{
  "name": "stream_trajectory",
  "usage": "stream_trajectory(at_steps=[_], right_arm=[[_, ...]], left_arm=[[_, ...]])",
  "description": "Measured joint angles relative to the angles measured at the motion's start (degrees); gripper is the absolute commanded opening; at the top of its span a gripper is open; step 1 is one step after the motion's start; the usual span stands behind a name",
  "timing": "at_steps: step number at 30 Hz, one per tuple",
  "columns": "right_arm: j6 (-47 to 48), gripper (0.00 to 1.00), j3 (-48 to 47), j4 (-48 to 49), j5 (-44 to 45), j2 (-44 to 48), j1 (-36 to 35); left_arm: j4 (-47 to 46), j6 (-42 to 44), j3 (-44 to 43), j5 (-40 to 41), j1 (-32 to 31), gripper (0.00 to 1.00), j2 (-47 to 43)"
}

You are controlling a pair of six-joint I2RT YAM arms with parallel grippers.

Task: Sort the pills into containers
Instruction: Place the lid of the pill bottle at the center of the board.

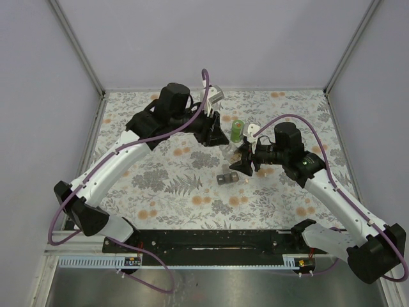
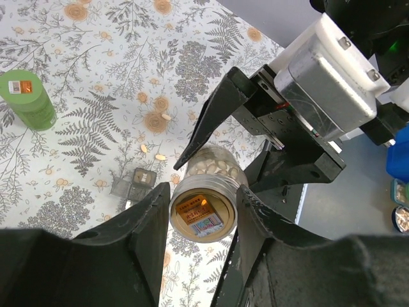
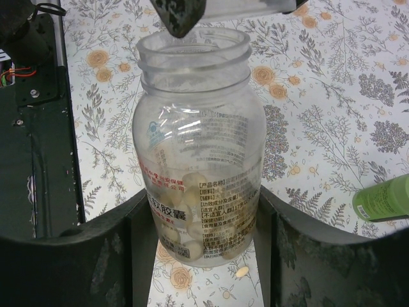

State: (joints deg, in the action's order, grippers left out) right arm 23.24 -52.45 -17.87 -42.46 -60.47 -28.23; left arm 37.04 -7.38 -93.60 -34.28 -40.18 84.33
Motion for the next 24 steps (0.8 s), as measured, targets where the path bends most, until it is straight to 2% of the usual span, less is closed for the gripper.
stream_trajectory(at_steps=[8, 15, 24], right_arm=[[-0.13, 0.01, 0.00, 0.17, -0.07, 0.07, 0.28], [-0.33, 0.01, 0.00, 0.68, -0.15, 0.37, 0.74], [-0.09, 0.01, 0.00, 0.33, -0.26, 0.55, 1.03]], left_arm=[[-0.76, 2.10, 0.94, 0.24, 2.67, 0.00, -2.40], [-0.83, 6.95, 5.60, 1.64, 7.28, 0.00, -6.21], [-4.52, 16.87, 22.05, 11.21, 9.70, 0.00, -4.46]])
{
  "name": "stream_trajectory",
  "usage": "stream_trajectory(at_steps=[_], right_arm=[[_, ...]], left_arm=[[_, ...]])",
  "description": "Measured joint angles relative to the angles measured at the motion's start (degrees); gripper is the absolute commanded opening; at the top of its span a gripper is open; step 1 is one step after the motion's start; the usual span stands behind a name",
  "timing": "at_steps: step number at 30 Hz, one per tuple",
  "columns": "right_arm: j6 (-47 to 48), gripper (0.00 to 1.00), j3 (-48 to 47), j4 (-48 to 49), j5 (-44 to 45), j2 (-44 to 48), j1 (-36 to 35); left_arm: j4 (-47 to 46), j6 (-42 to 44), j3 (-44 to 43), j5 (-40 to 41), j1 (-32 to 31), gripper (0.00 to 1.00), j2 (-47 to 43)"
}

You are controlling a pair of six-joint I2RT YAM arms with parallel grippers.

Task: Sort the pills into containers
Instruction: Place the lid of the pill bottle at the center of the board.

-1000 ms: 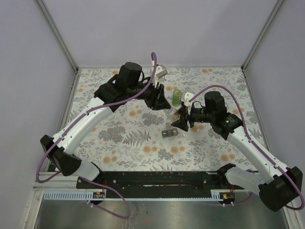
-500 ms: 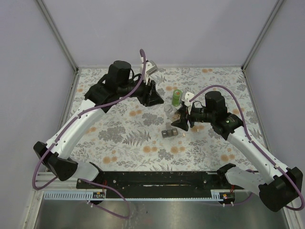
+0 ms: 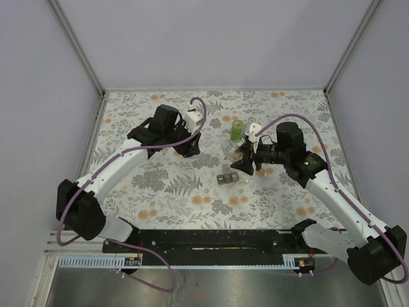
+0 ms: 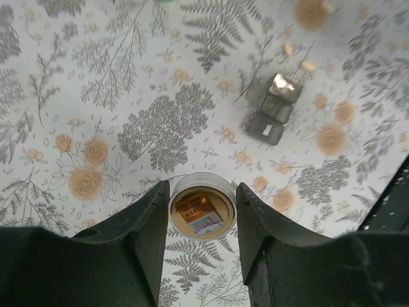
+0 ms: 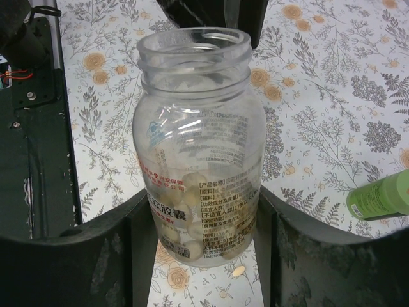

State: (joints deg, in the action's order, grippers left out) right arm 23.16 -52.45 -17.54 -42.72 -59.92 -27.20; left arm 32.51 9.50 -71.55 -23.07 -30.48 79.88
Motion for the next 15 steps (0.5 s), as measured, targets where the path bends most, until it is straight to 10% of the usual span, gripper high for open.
stream_trajectory(at_steps=[15], right_arm=[[1.68, 0.00, 3.02, -0.48, 1.27, 2.49, 0.00]], left_arm=[[-5.27, 6.01, 2.05, 10.23, 0.50, 0.00, 20.65]])
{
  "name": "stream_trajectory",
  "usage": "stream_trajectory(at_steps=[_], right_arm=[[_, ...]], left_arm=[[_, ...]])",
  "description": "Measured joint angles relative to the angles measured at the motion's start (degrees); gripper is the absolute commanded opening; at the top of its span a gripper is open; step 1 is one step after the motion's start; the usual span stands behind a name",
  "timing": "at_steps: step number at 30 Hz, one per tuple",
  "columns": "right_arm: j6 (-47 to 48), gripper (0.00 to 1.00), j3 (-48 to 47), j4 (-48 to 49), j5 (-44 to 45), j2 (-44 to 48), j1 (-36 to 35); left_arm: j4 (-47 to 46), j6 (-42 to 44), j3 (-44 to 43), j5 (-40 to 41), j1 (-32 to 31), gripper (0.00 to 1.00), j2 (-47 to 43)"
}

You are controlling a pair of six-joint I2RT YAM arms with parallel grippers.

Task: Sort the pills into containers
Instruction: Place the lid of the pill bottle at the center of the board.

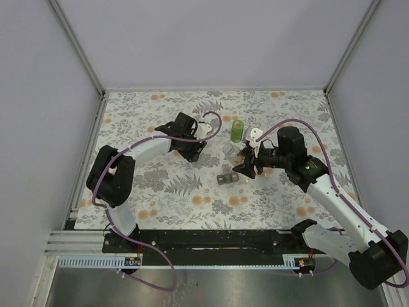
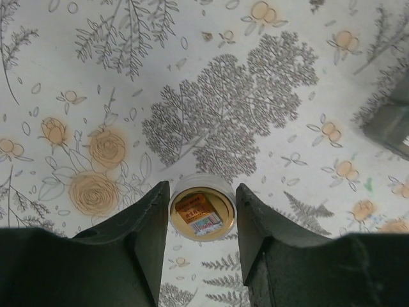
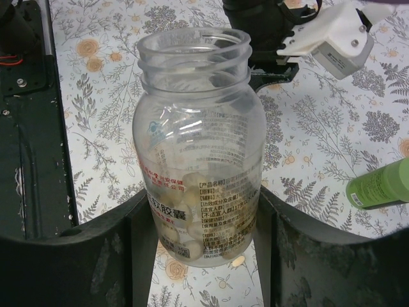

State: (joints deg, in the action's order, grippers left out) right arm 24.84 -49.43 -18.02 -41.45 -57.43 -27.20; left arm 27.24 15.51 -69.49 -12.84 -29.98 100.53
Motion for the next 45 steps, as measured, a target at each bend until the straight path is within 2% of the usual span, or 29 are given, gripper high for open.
stream_trajectory(at_steps=[4, 19, 27, 32, 39, 45], right_arm=[[0.24, 0.00, 0.11, 0.11, 0.00, -0.02, 0.00], [0.20, 0.00, 0.85, 0.11, -0.02, -0.09, 0.00], [0.20, 0.00, 0.92, 0.11, -0.07, -0.07, 0.00], [0.20, 0.00, 0.94, 0.11, -0.07, -0.07, 0.00], [0.17, 0.00, 0.94, 0.11, -0.09, -0.07, 0.02], [0.15, 0.00, 0.94, 0.11, -0.09, -0.07, 0.02]], left_arm=[[-0.22, -0.04, -2.97, 2.38, 0.02, 0.09, 4.17], [3.10, -1.73, -14.14, 7.30, 0.04, 0.11, 14.12], [8.17, -3.08, -22.51, 7.30, 0.04, 0.18, 20.96], [10.58, -3.50, -24.04, 7.30, 0.04, 0.30, 22.47], [12.07, -3.74, -26.01, 7.28, 0.04, 0.59, 23.63], [12.37, -3.98, -26.16, 7.28, 0.04, 0.75, 23.71]])
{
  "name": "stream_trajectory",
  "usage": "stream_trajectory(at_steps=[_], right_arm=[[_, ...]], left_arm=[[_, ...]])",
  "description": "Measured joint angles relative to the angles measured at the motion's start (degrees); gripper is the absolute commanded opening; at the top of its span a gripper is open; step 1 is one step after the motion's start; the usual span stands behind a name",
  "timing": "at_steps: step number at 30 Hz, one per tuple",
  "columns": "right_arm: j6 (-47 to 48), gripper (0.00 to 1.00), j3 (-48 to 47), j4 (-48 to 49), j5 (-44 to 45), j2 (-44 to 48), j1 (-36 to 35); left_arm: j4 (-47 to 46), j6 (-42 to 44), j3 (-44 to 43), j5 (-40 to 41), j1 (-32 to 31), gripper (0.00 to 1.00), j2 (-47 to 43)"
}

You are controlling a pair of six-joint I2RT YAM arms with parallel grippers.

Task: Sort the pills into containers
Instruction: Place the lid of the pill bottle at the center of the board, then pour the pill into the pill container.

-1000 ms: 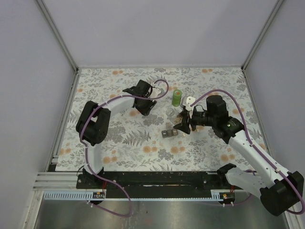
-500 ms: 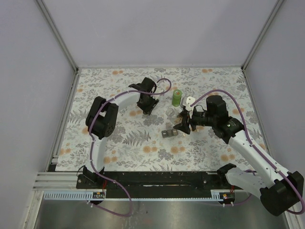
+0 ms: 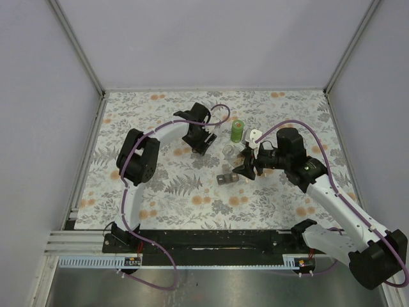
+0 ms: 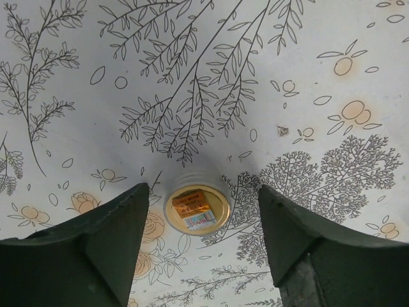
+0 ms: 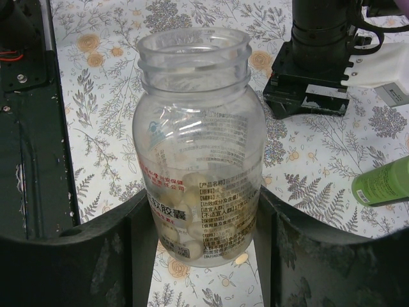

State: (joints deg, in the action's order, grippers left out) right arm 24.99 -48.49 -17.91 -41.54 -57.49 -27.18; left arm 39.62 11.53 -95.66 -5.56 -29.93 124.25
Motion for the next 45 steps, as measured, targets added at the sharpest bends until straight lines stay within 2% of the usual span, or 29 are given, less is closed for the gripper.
stream_trajectory(at_steps=[3, 9, 20, 27, 33, 37, 40, 45], right_arm=[[0.00, 0.00, 0.00, 0.00, 0.00, 0.00, 0.00], [0.24, 0.00, 0.00, -0.26, 0.07, 0.00, 0.00], [1.84, 0.00, 0.00, -4.52, 1.66, -0.83, 0.00], [4.37, 0.00, 0.63, -8.55, 4.87, -0.87, 0.04], [6.78, 0.00, 3.45, -11.34, 7.56, -0.94, 0.09], [8.90, 0.00, 4.13, -13.53, 8.48, -2.12, 0.09], [10.73, 0.00, 4.22, -15.37, 9.68, -3.67, 0.09], [13.22, 0.00, 4.24, -18.10, 12.79, -7.02, 0.09]], left_arm=[[0.11, -0.02, 0.00, 0.02, 0.00, 0.80, 0.00], [-0.46, 0.02, 0.87, -0.24, 0.20, 0.83, -1.55], [-3.96, 0.00, 6.80, -2.91, 1.18, 0.84, -21.84], [-6.34, 0.00, 12.41, -11.47, 3.19, 0.82, -27.78], [-8.15, -0.24, 19.58, -21.99, 3.76, 0.77, -30.16], [-8.02, -0.74, 20.92, -27.56, 3.58, 0.72, -30.05], [-7.58, -0.55, 19.21, -30.23, 3.37, 0.68, -28.48], [-4.11, 0.68, 10.21, -31.34, 2.10, 0.65, -20.46]])
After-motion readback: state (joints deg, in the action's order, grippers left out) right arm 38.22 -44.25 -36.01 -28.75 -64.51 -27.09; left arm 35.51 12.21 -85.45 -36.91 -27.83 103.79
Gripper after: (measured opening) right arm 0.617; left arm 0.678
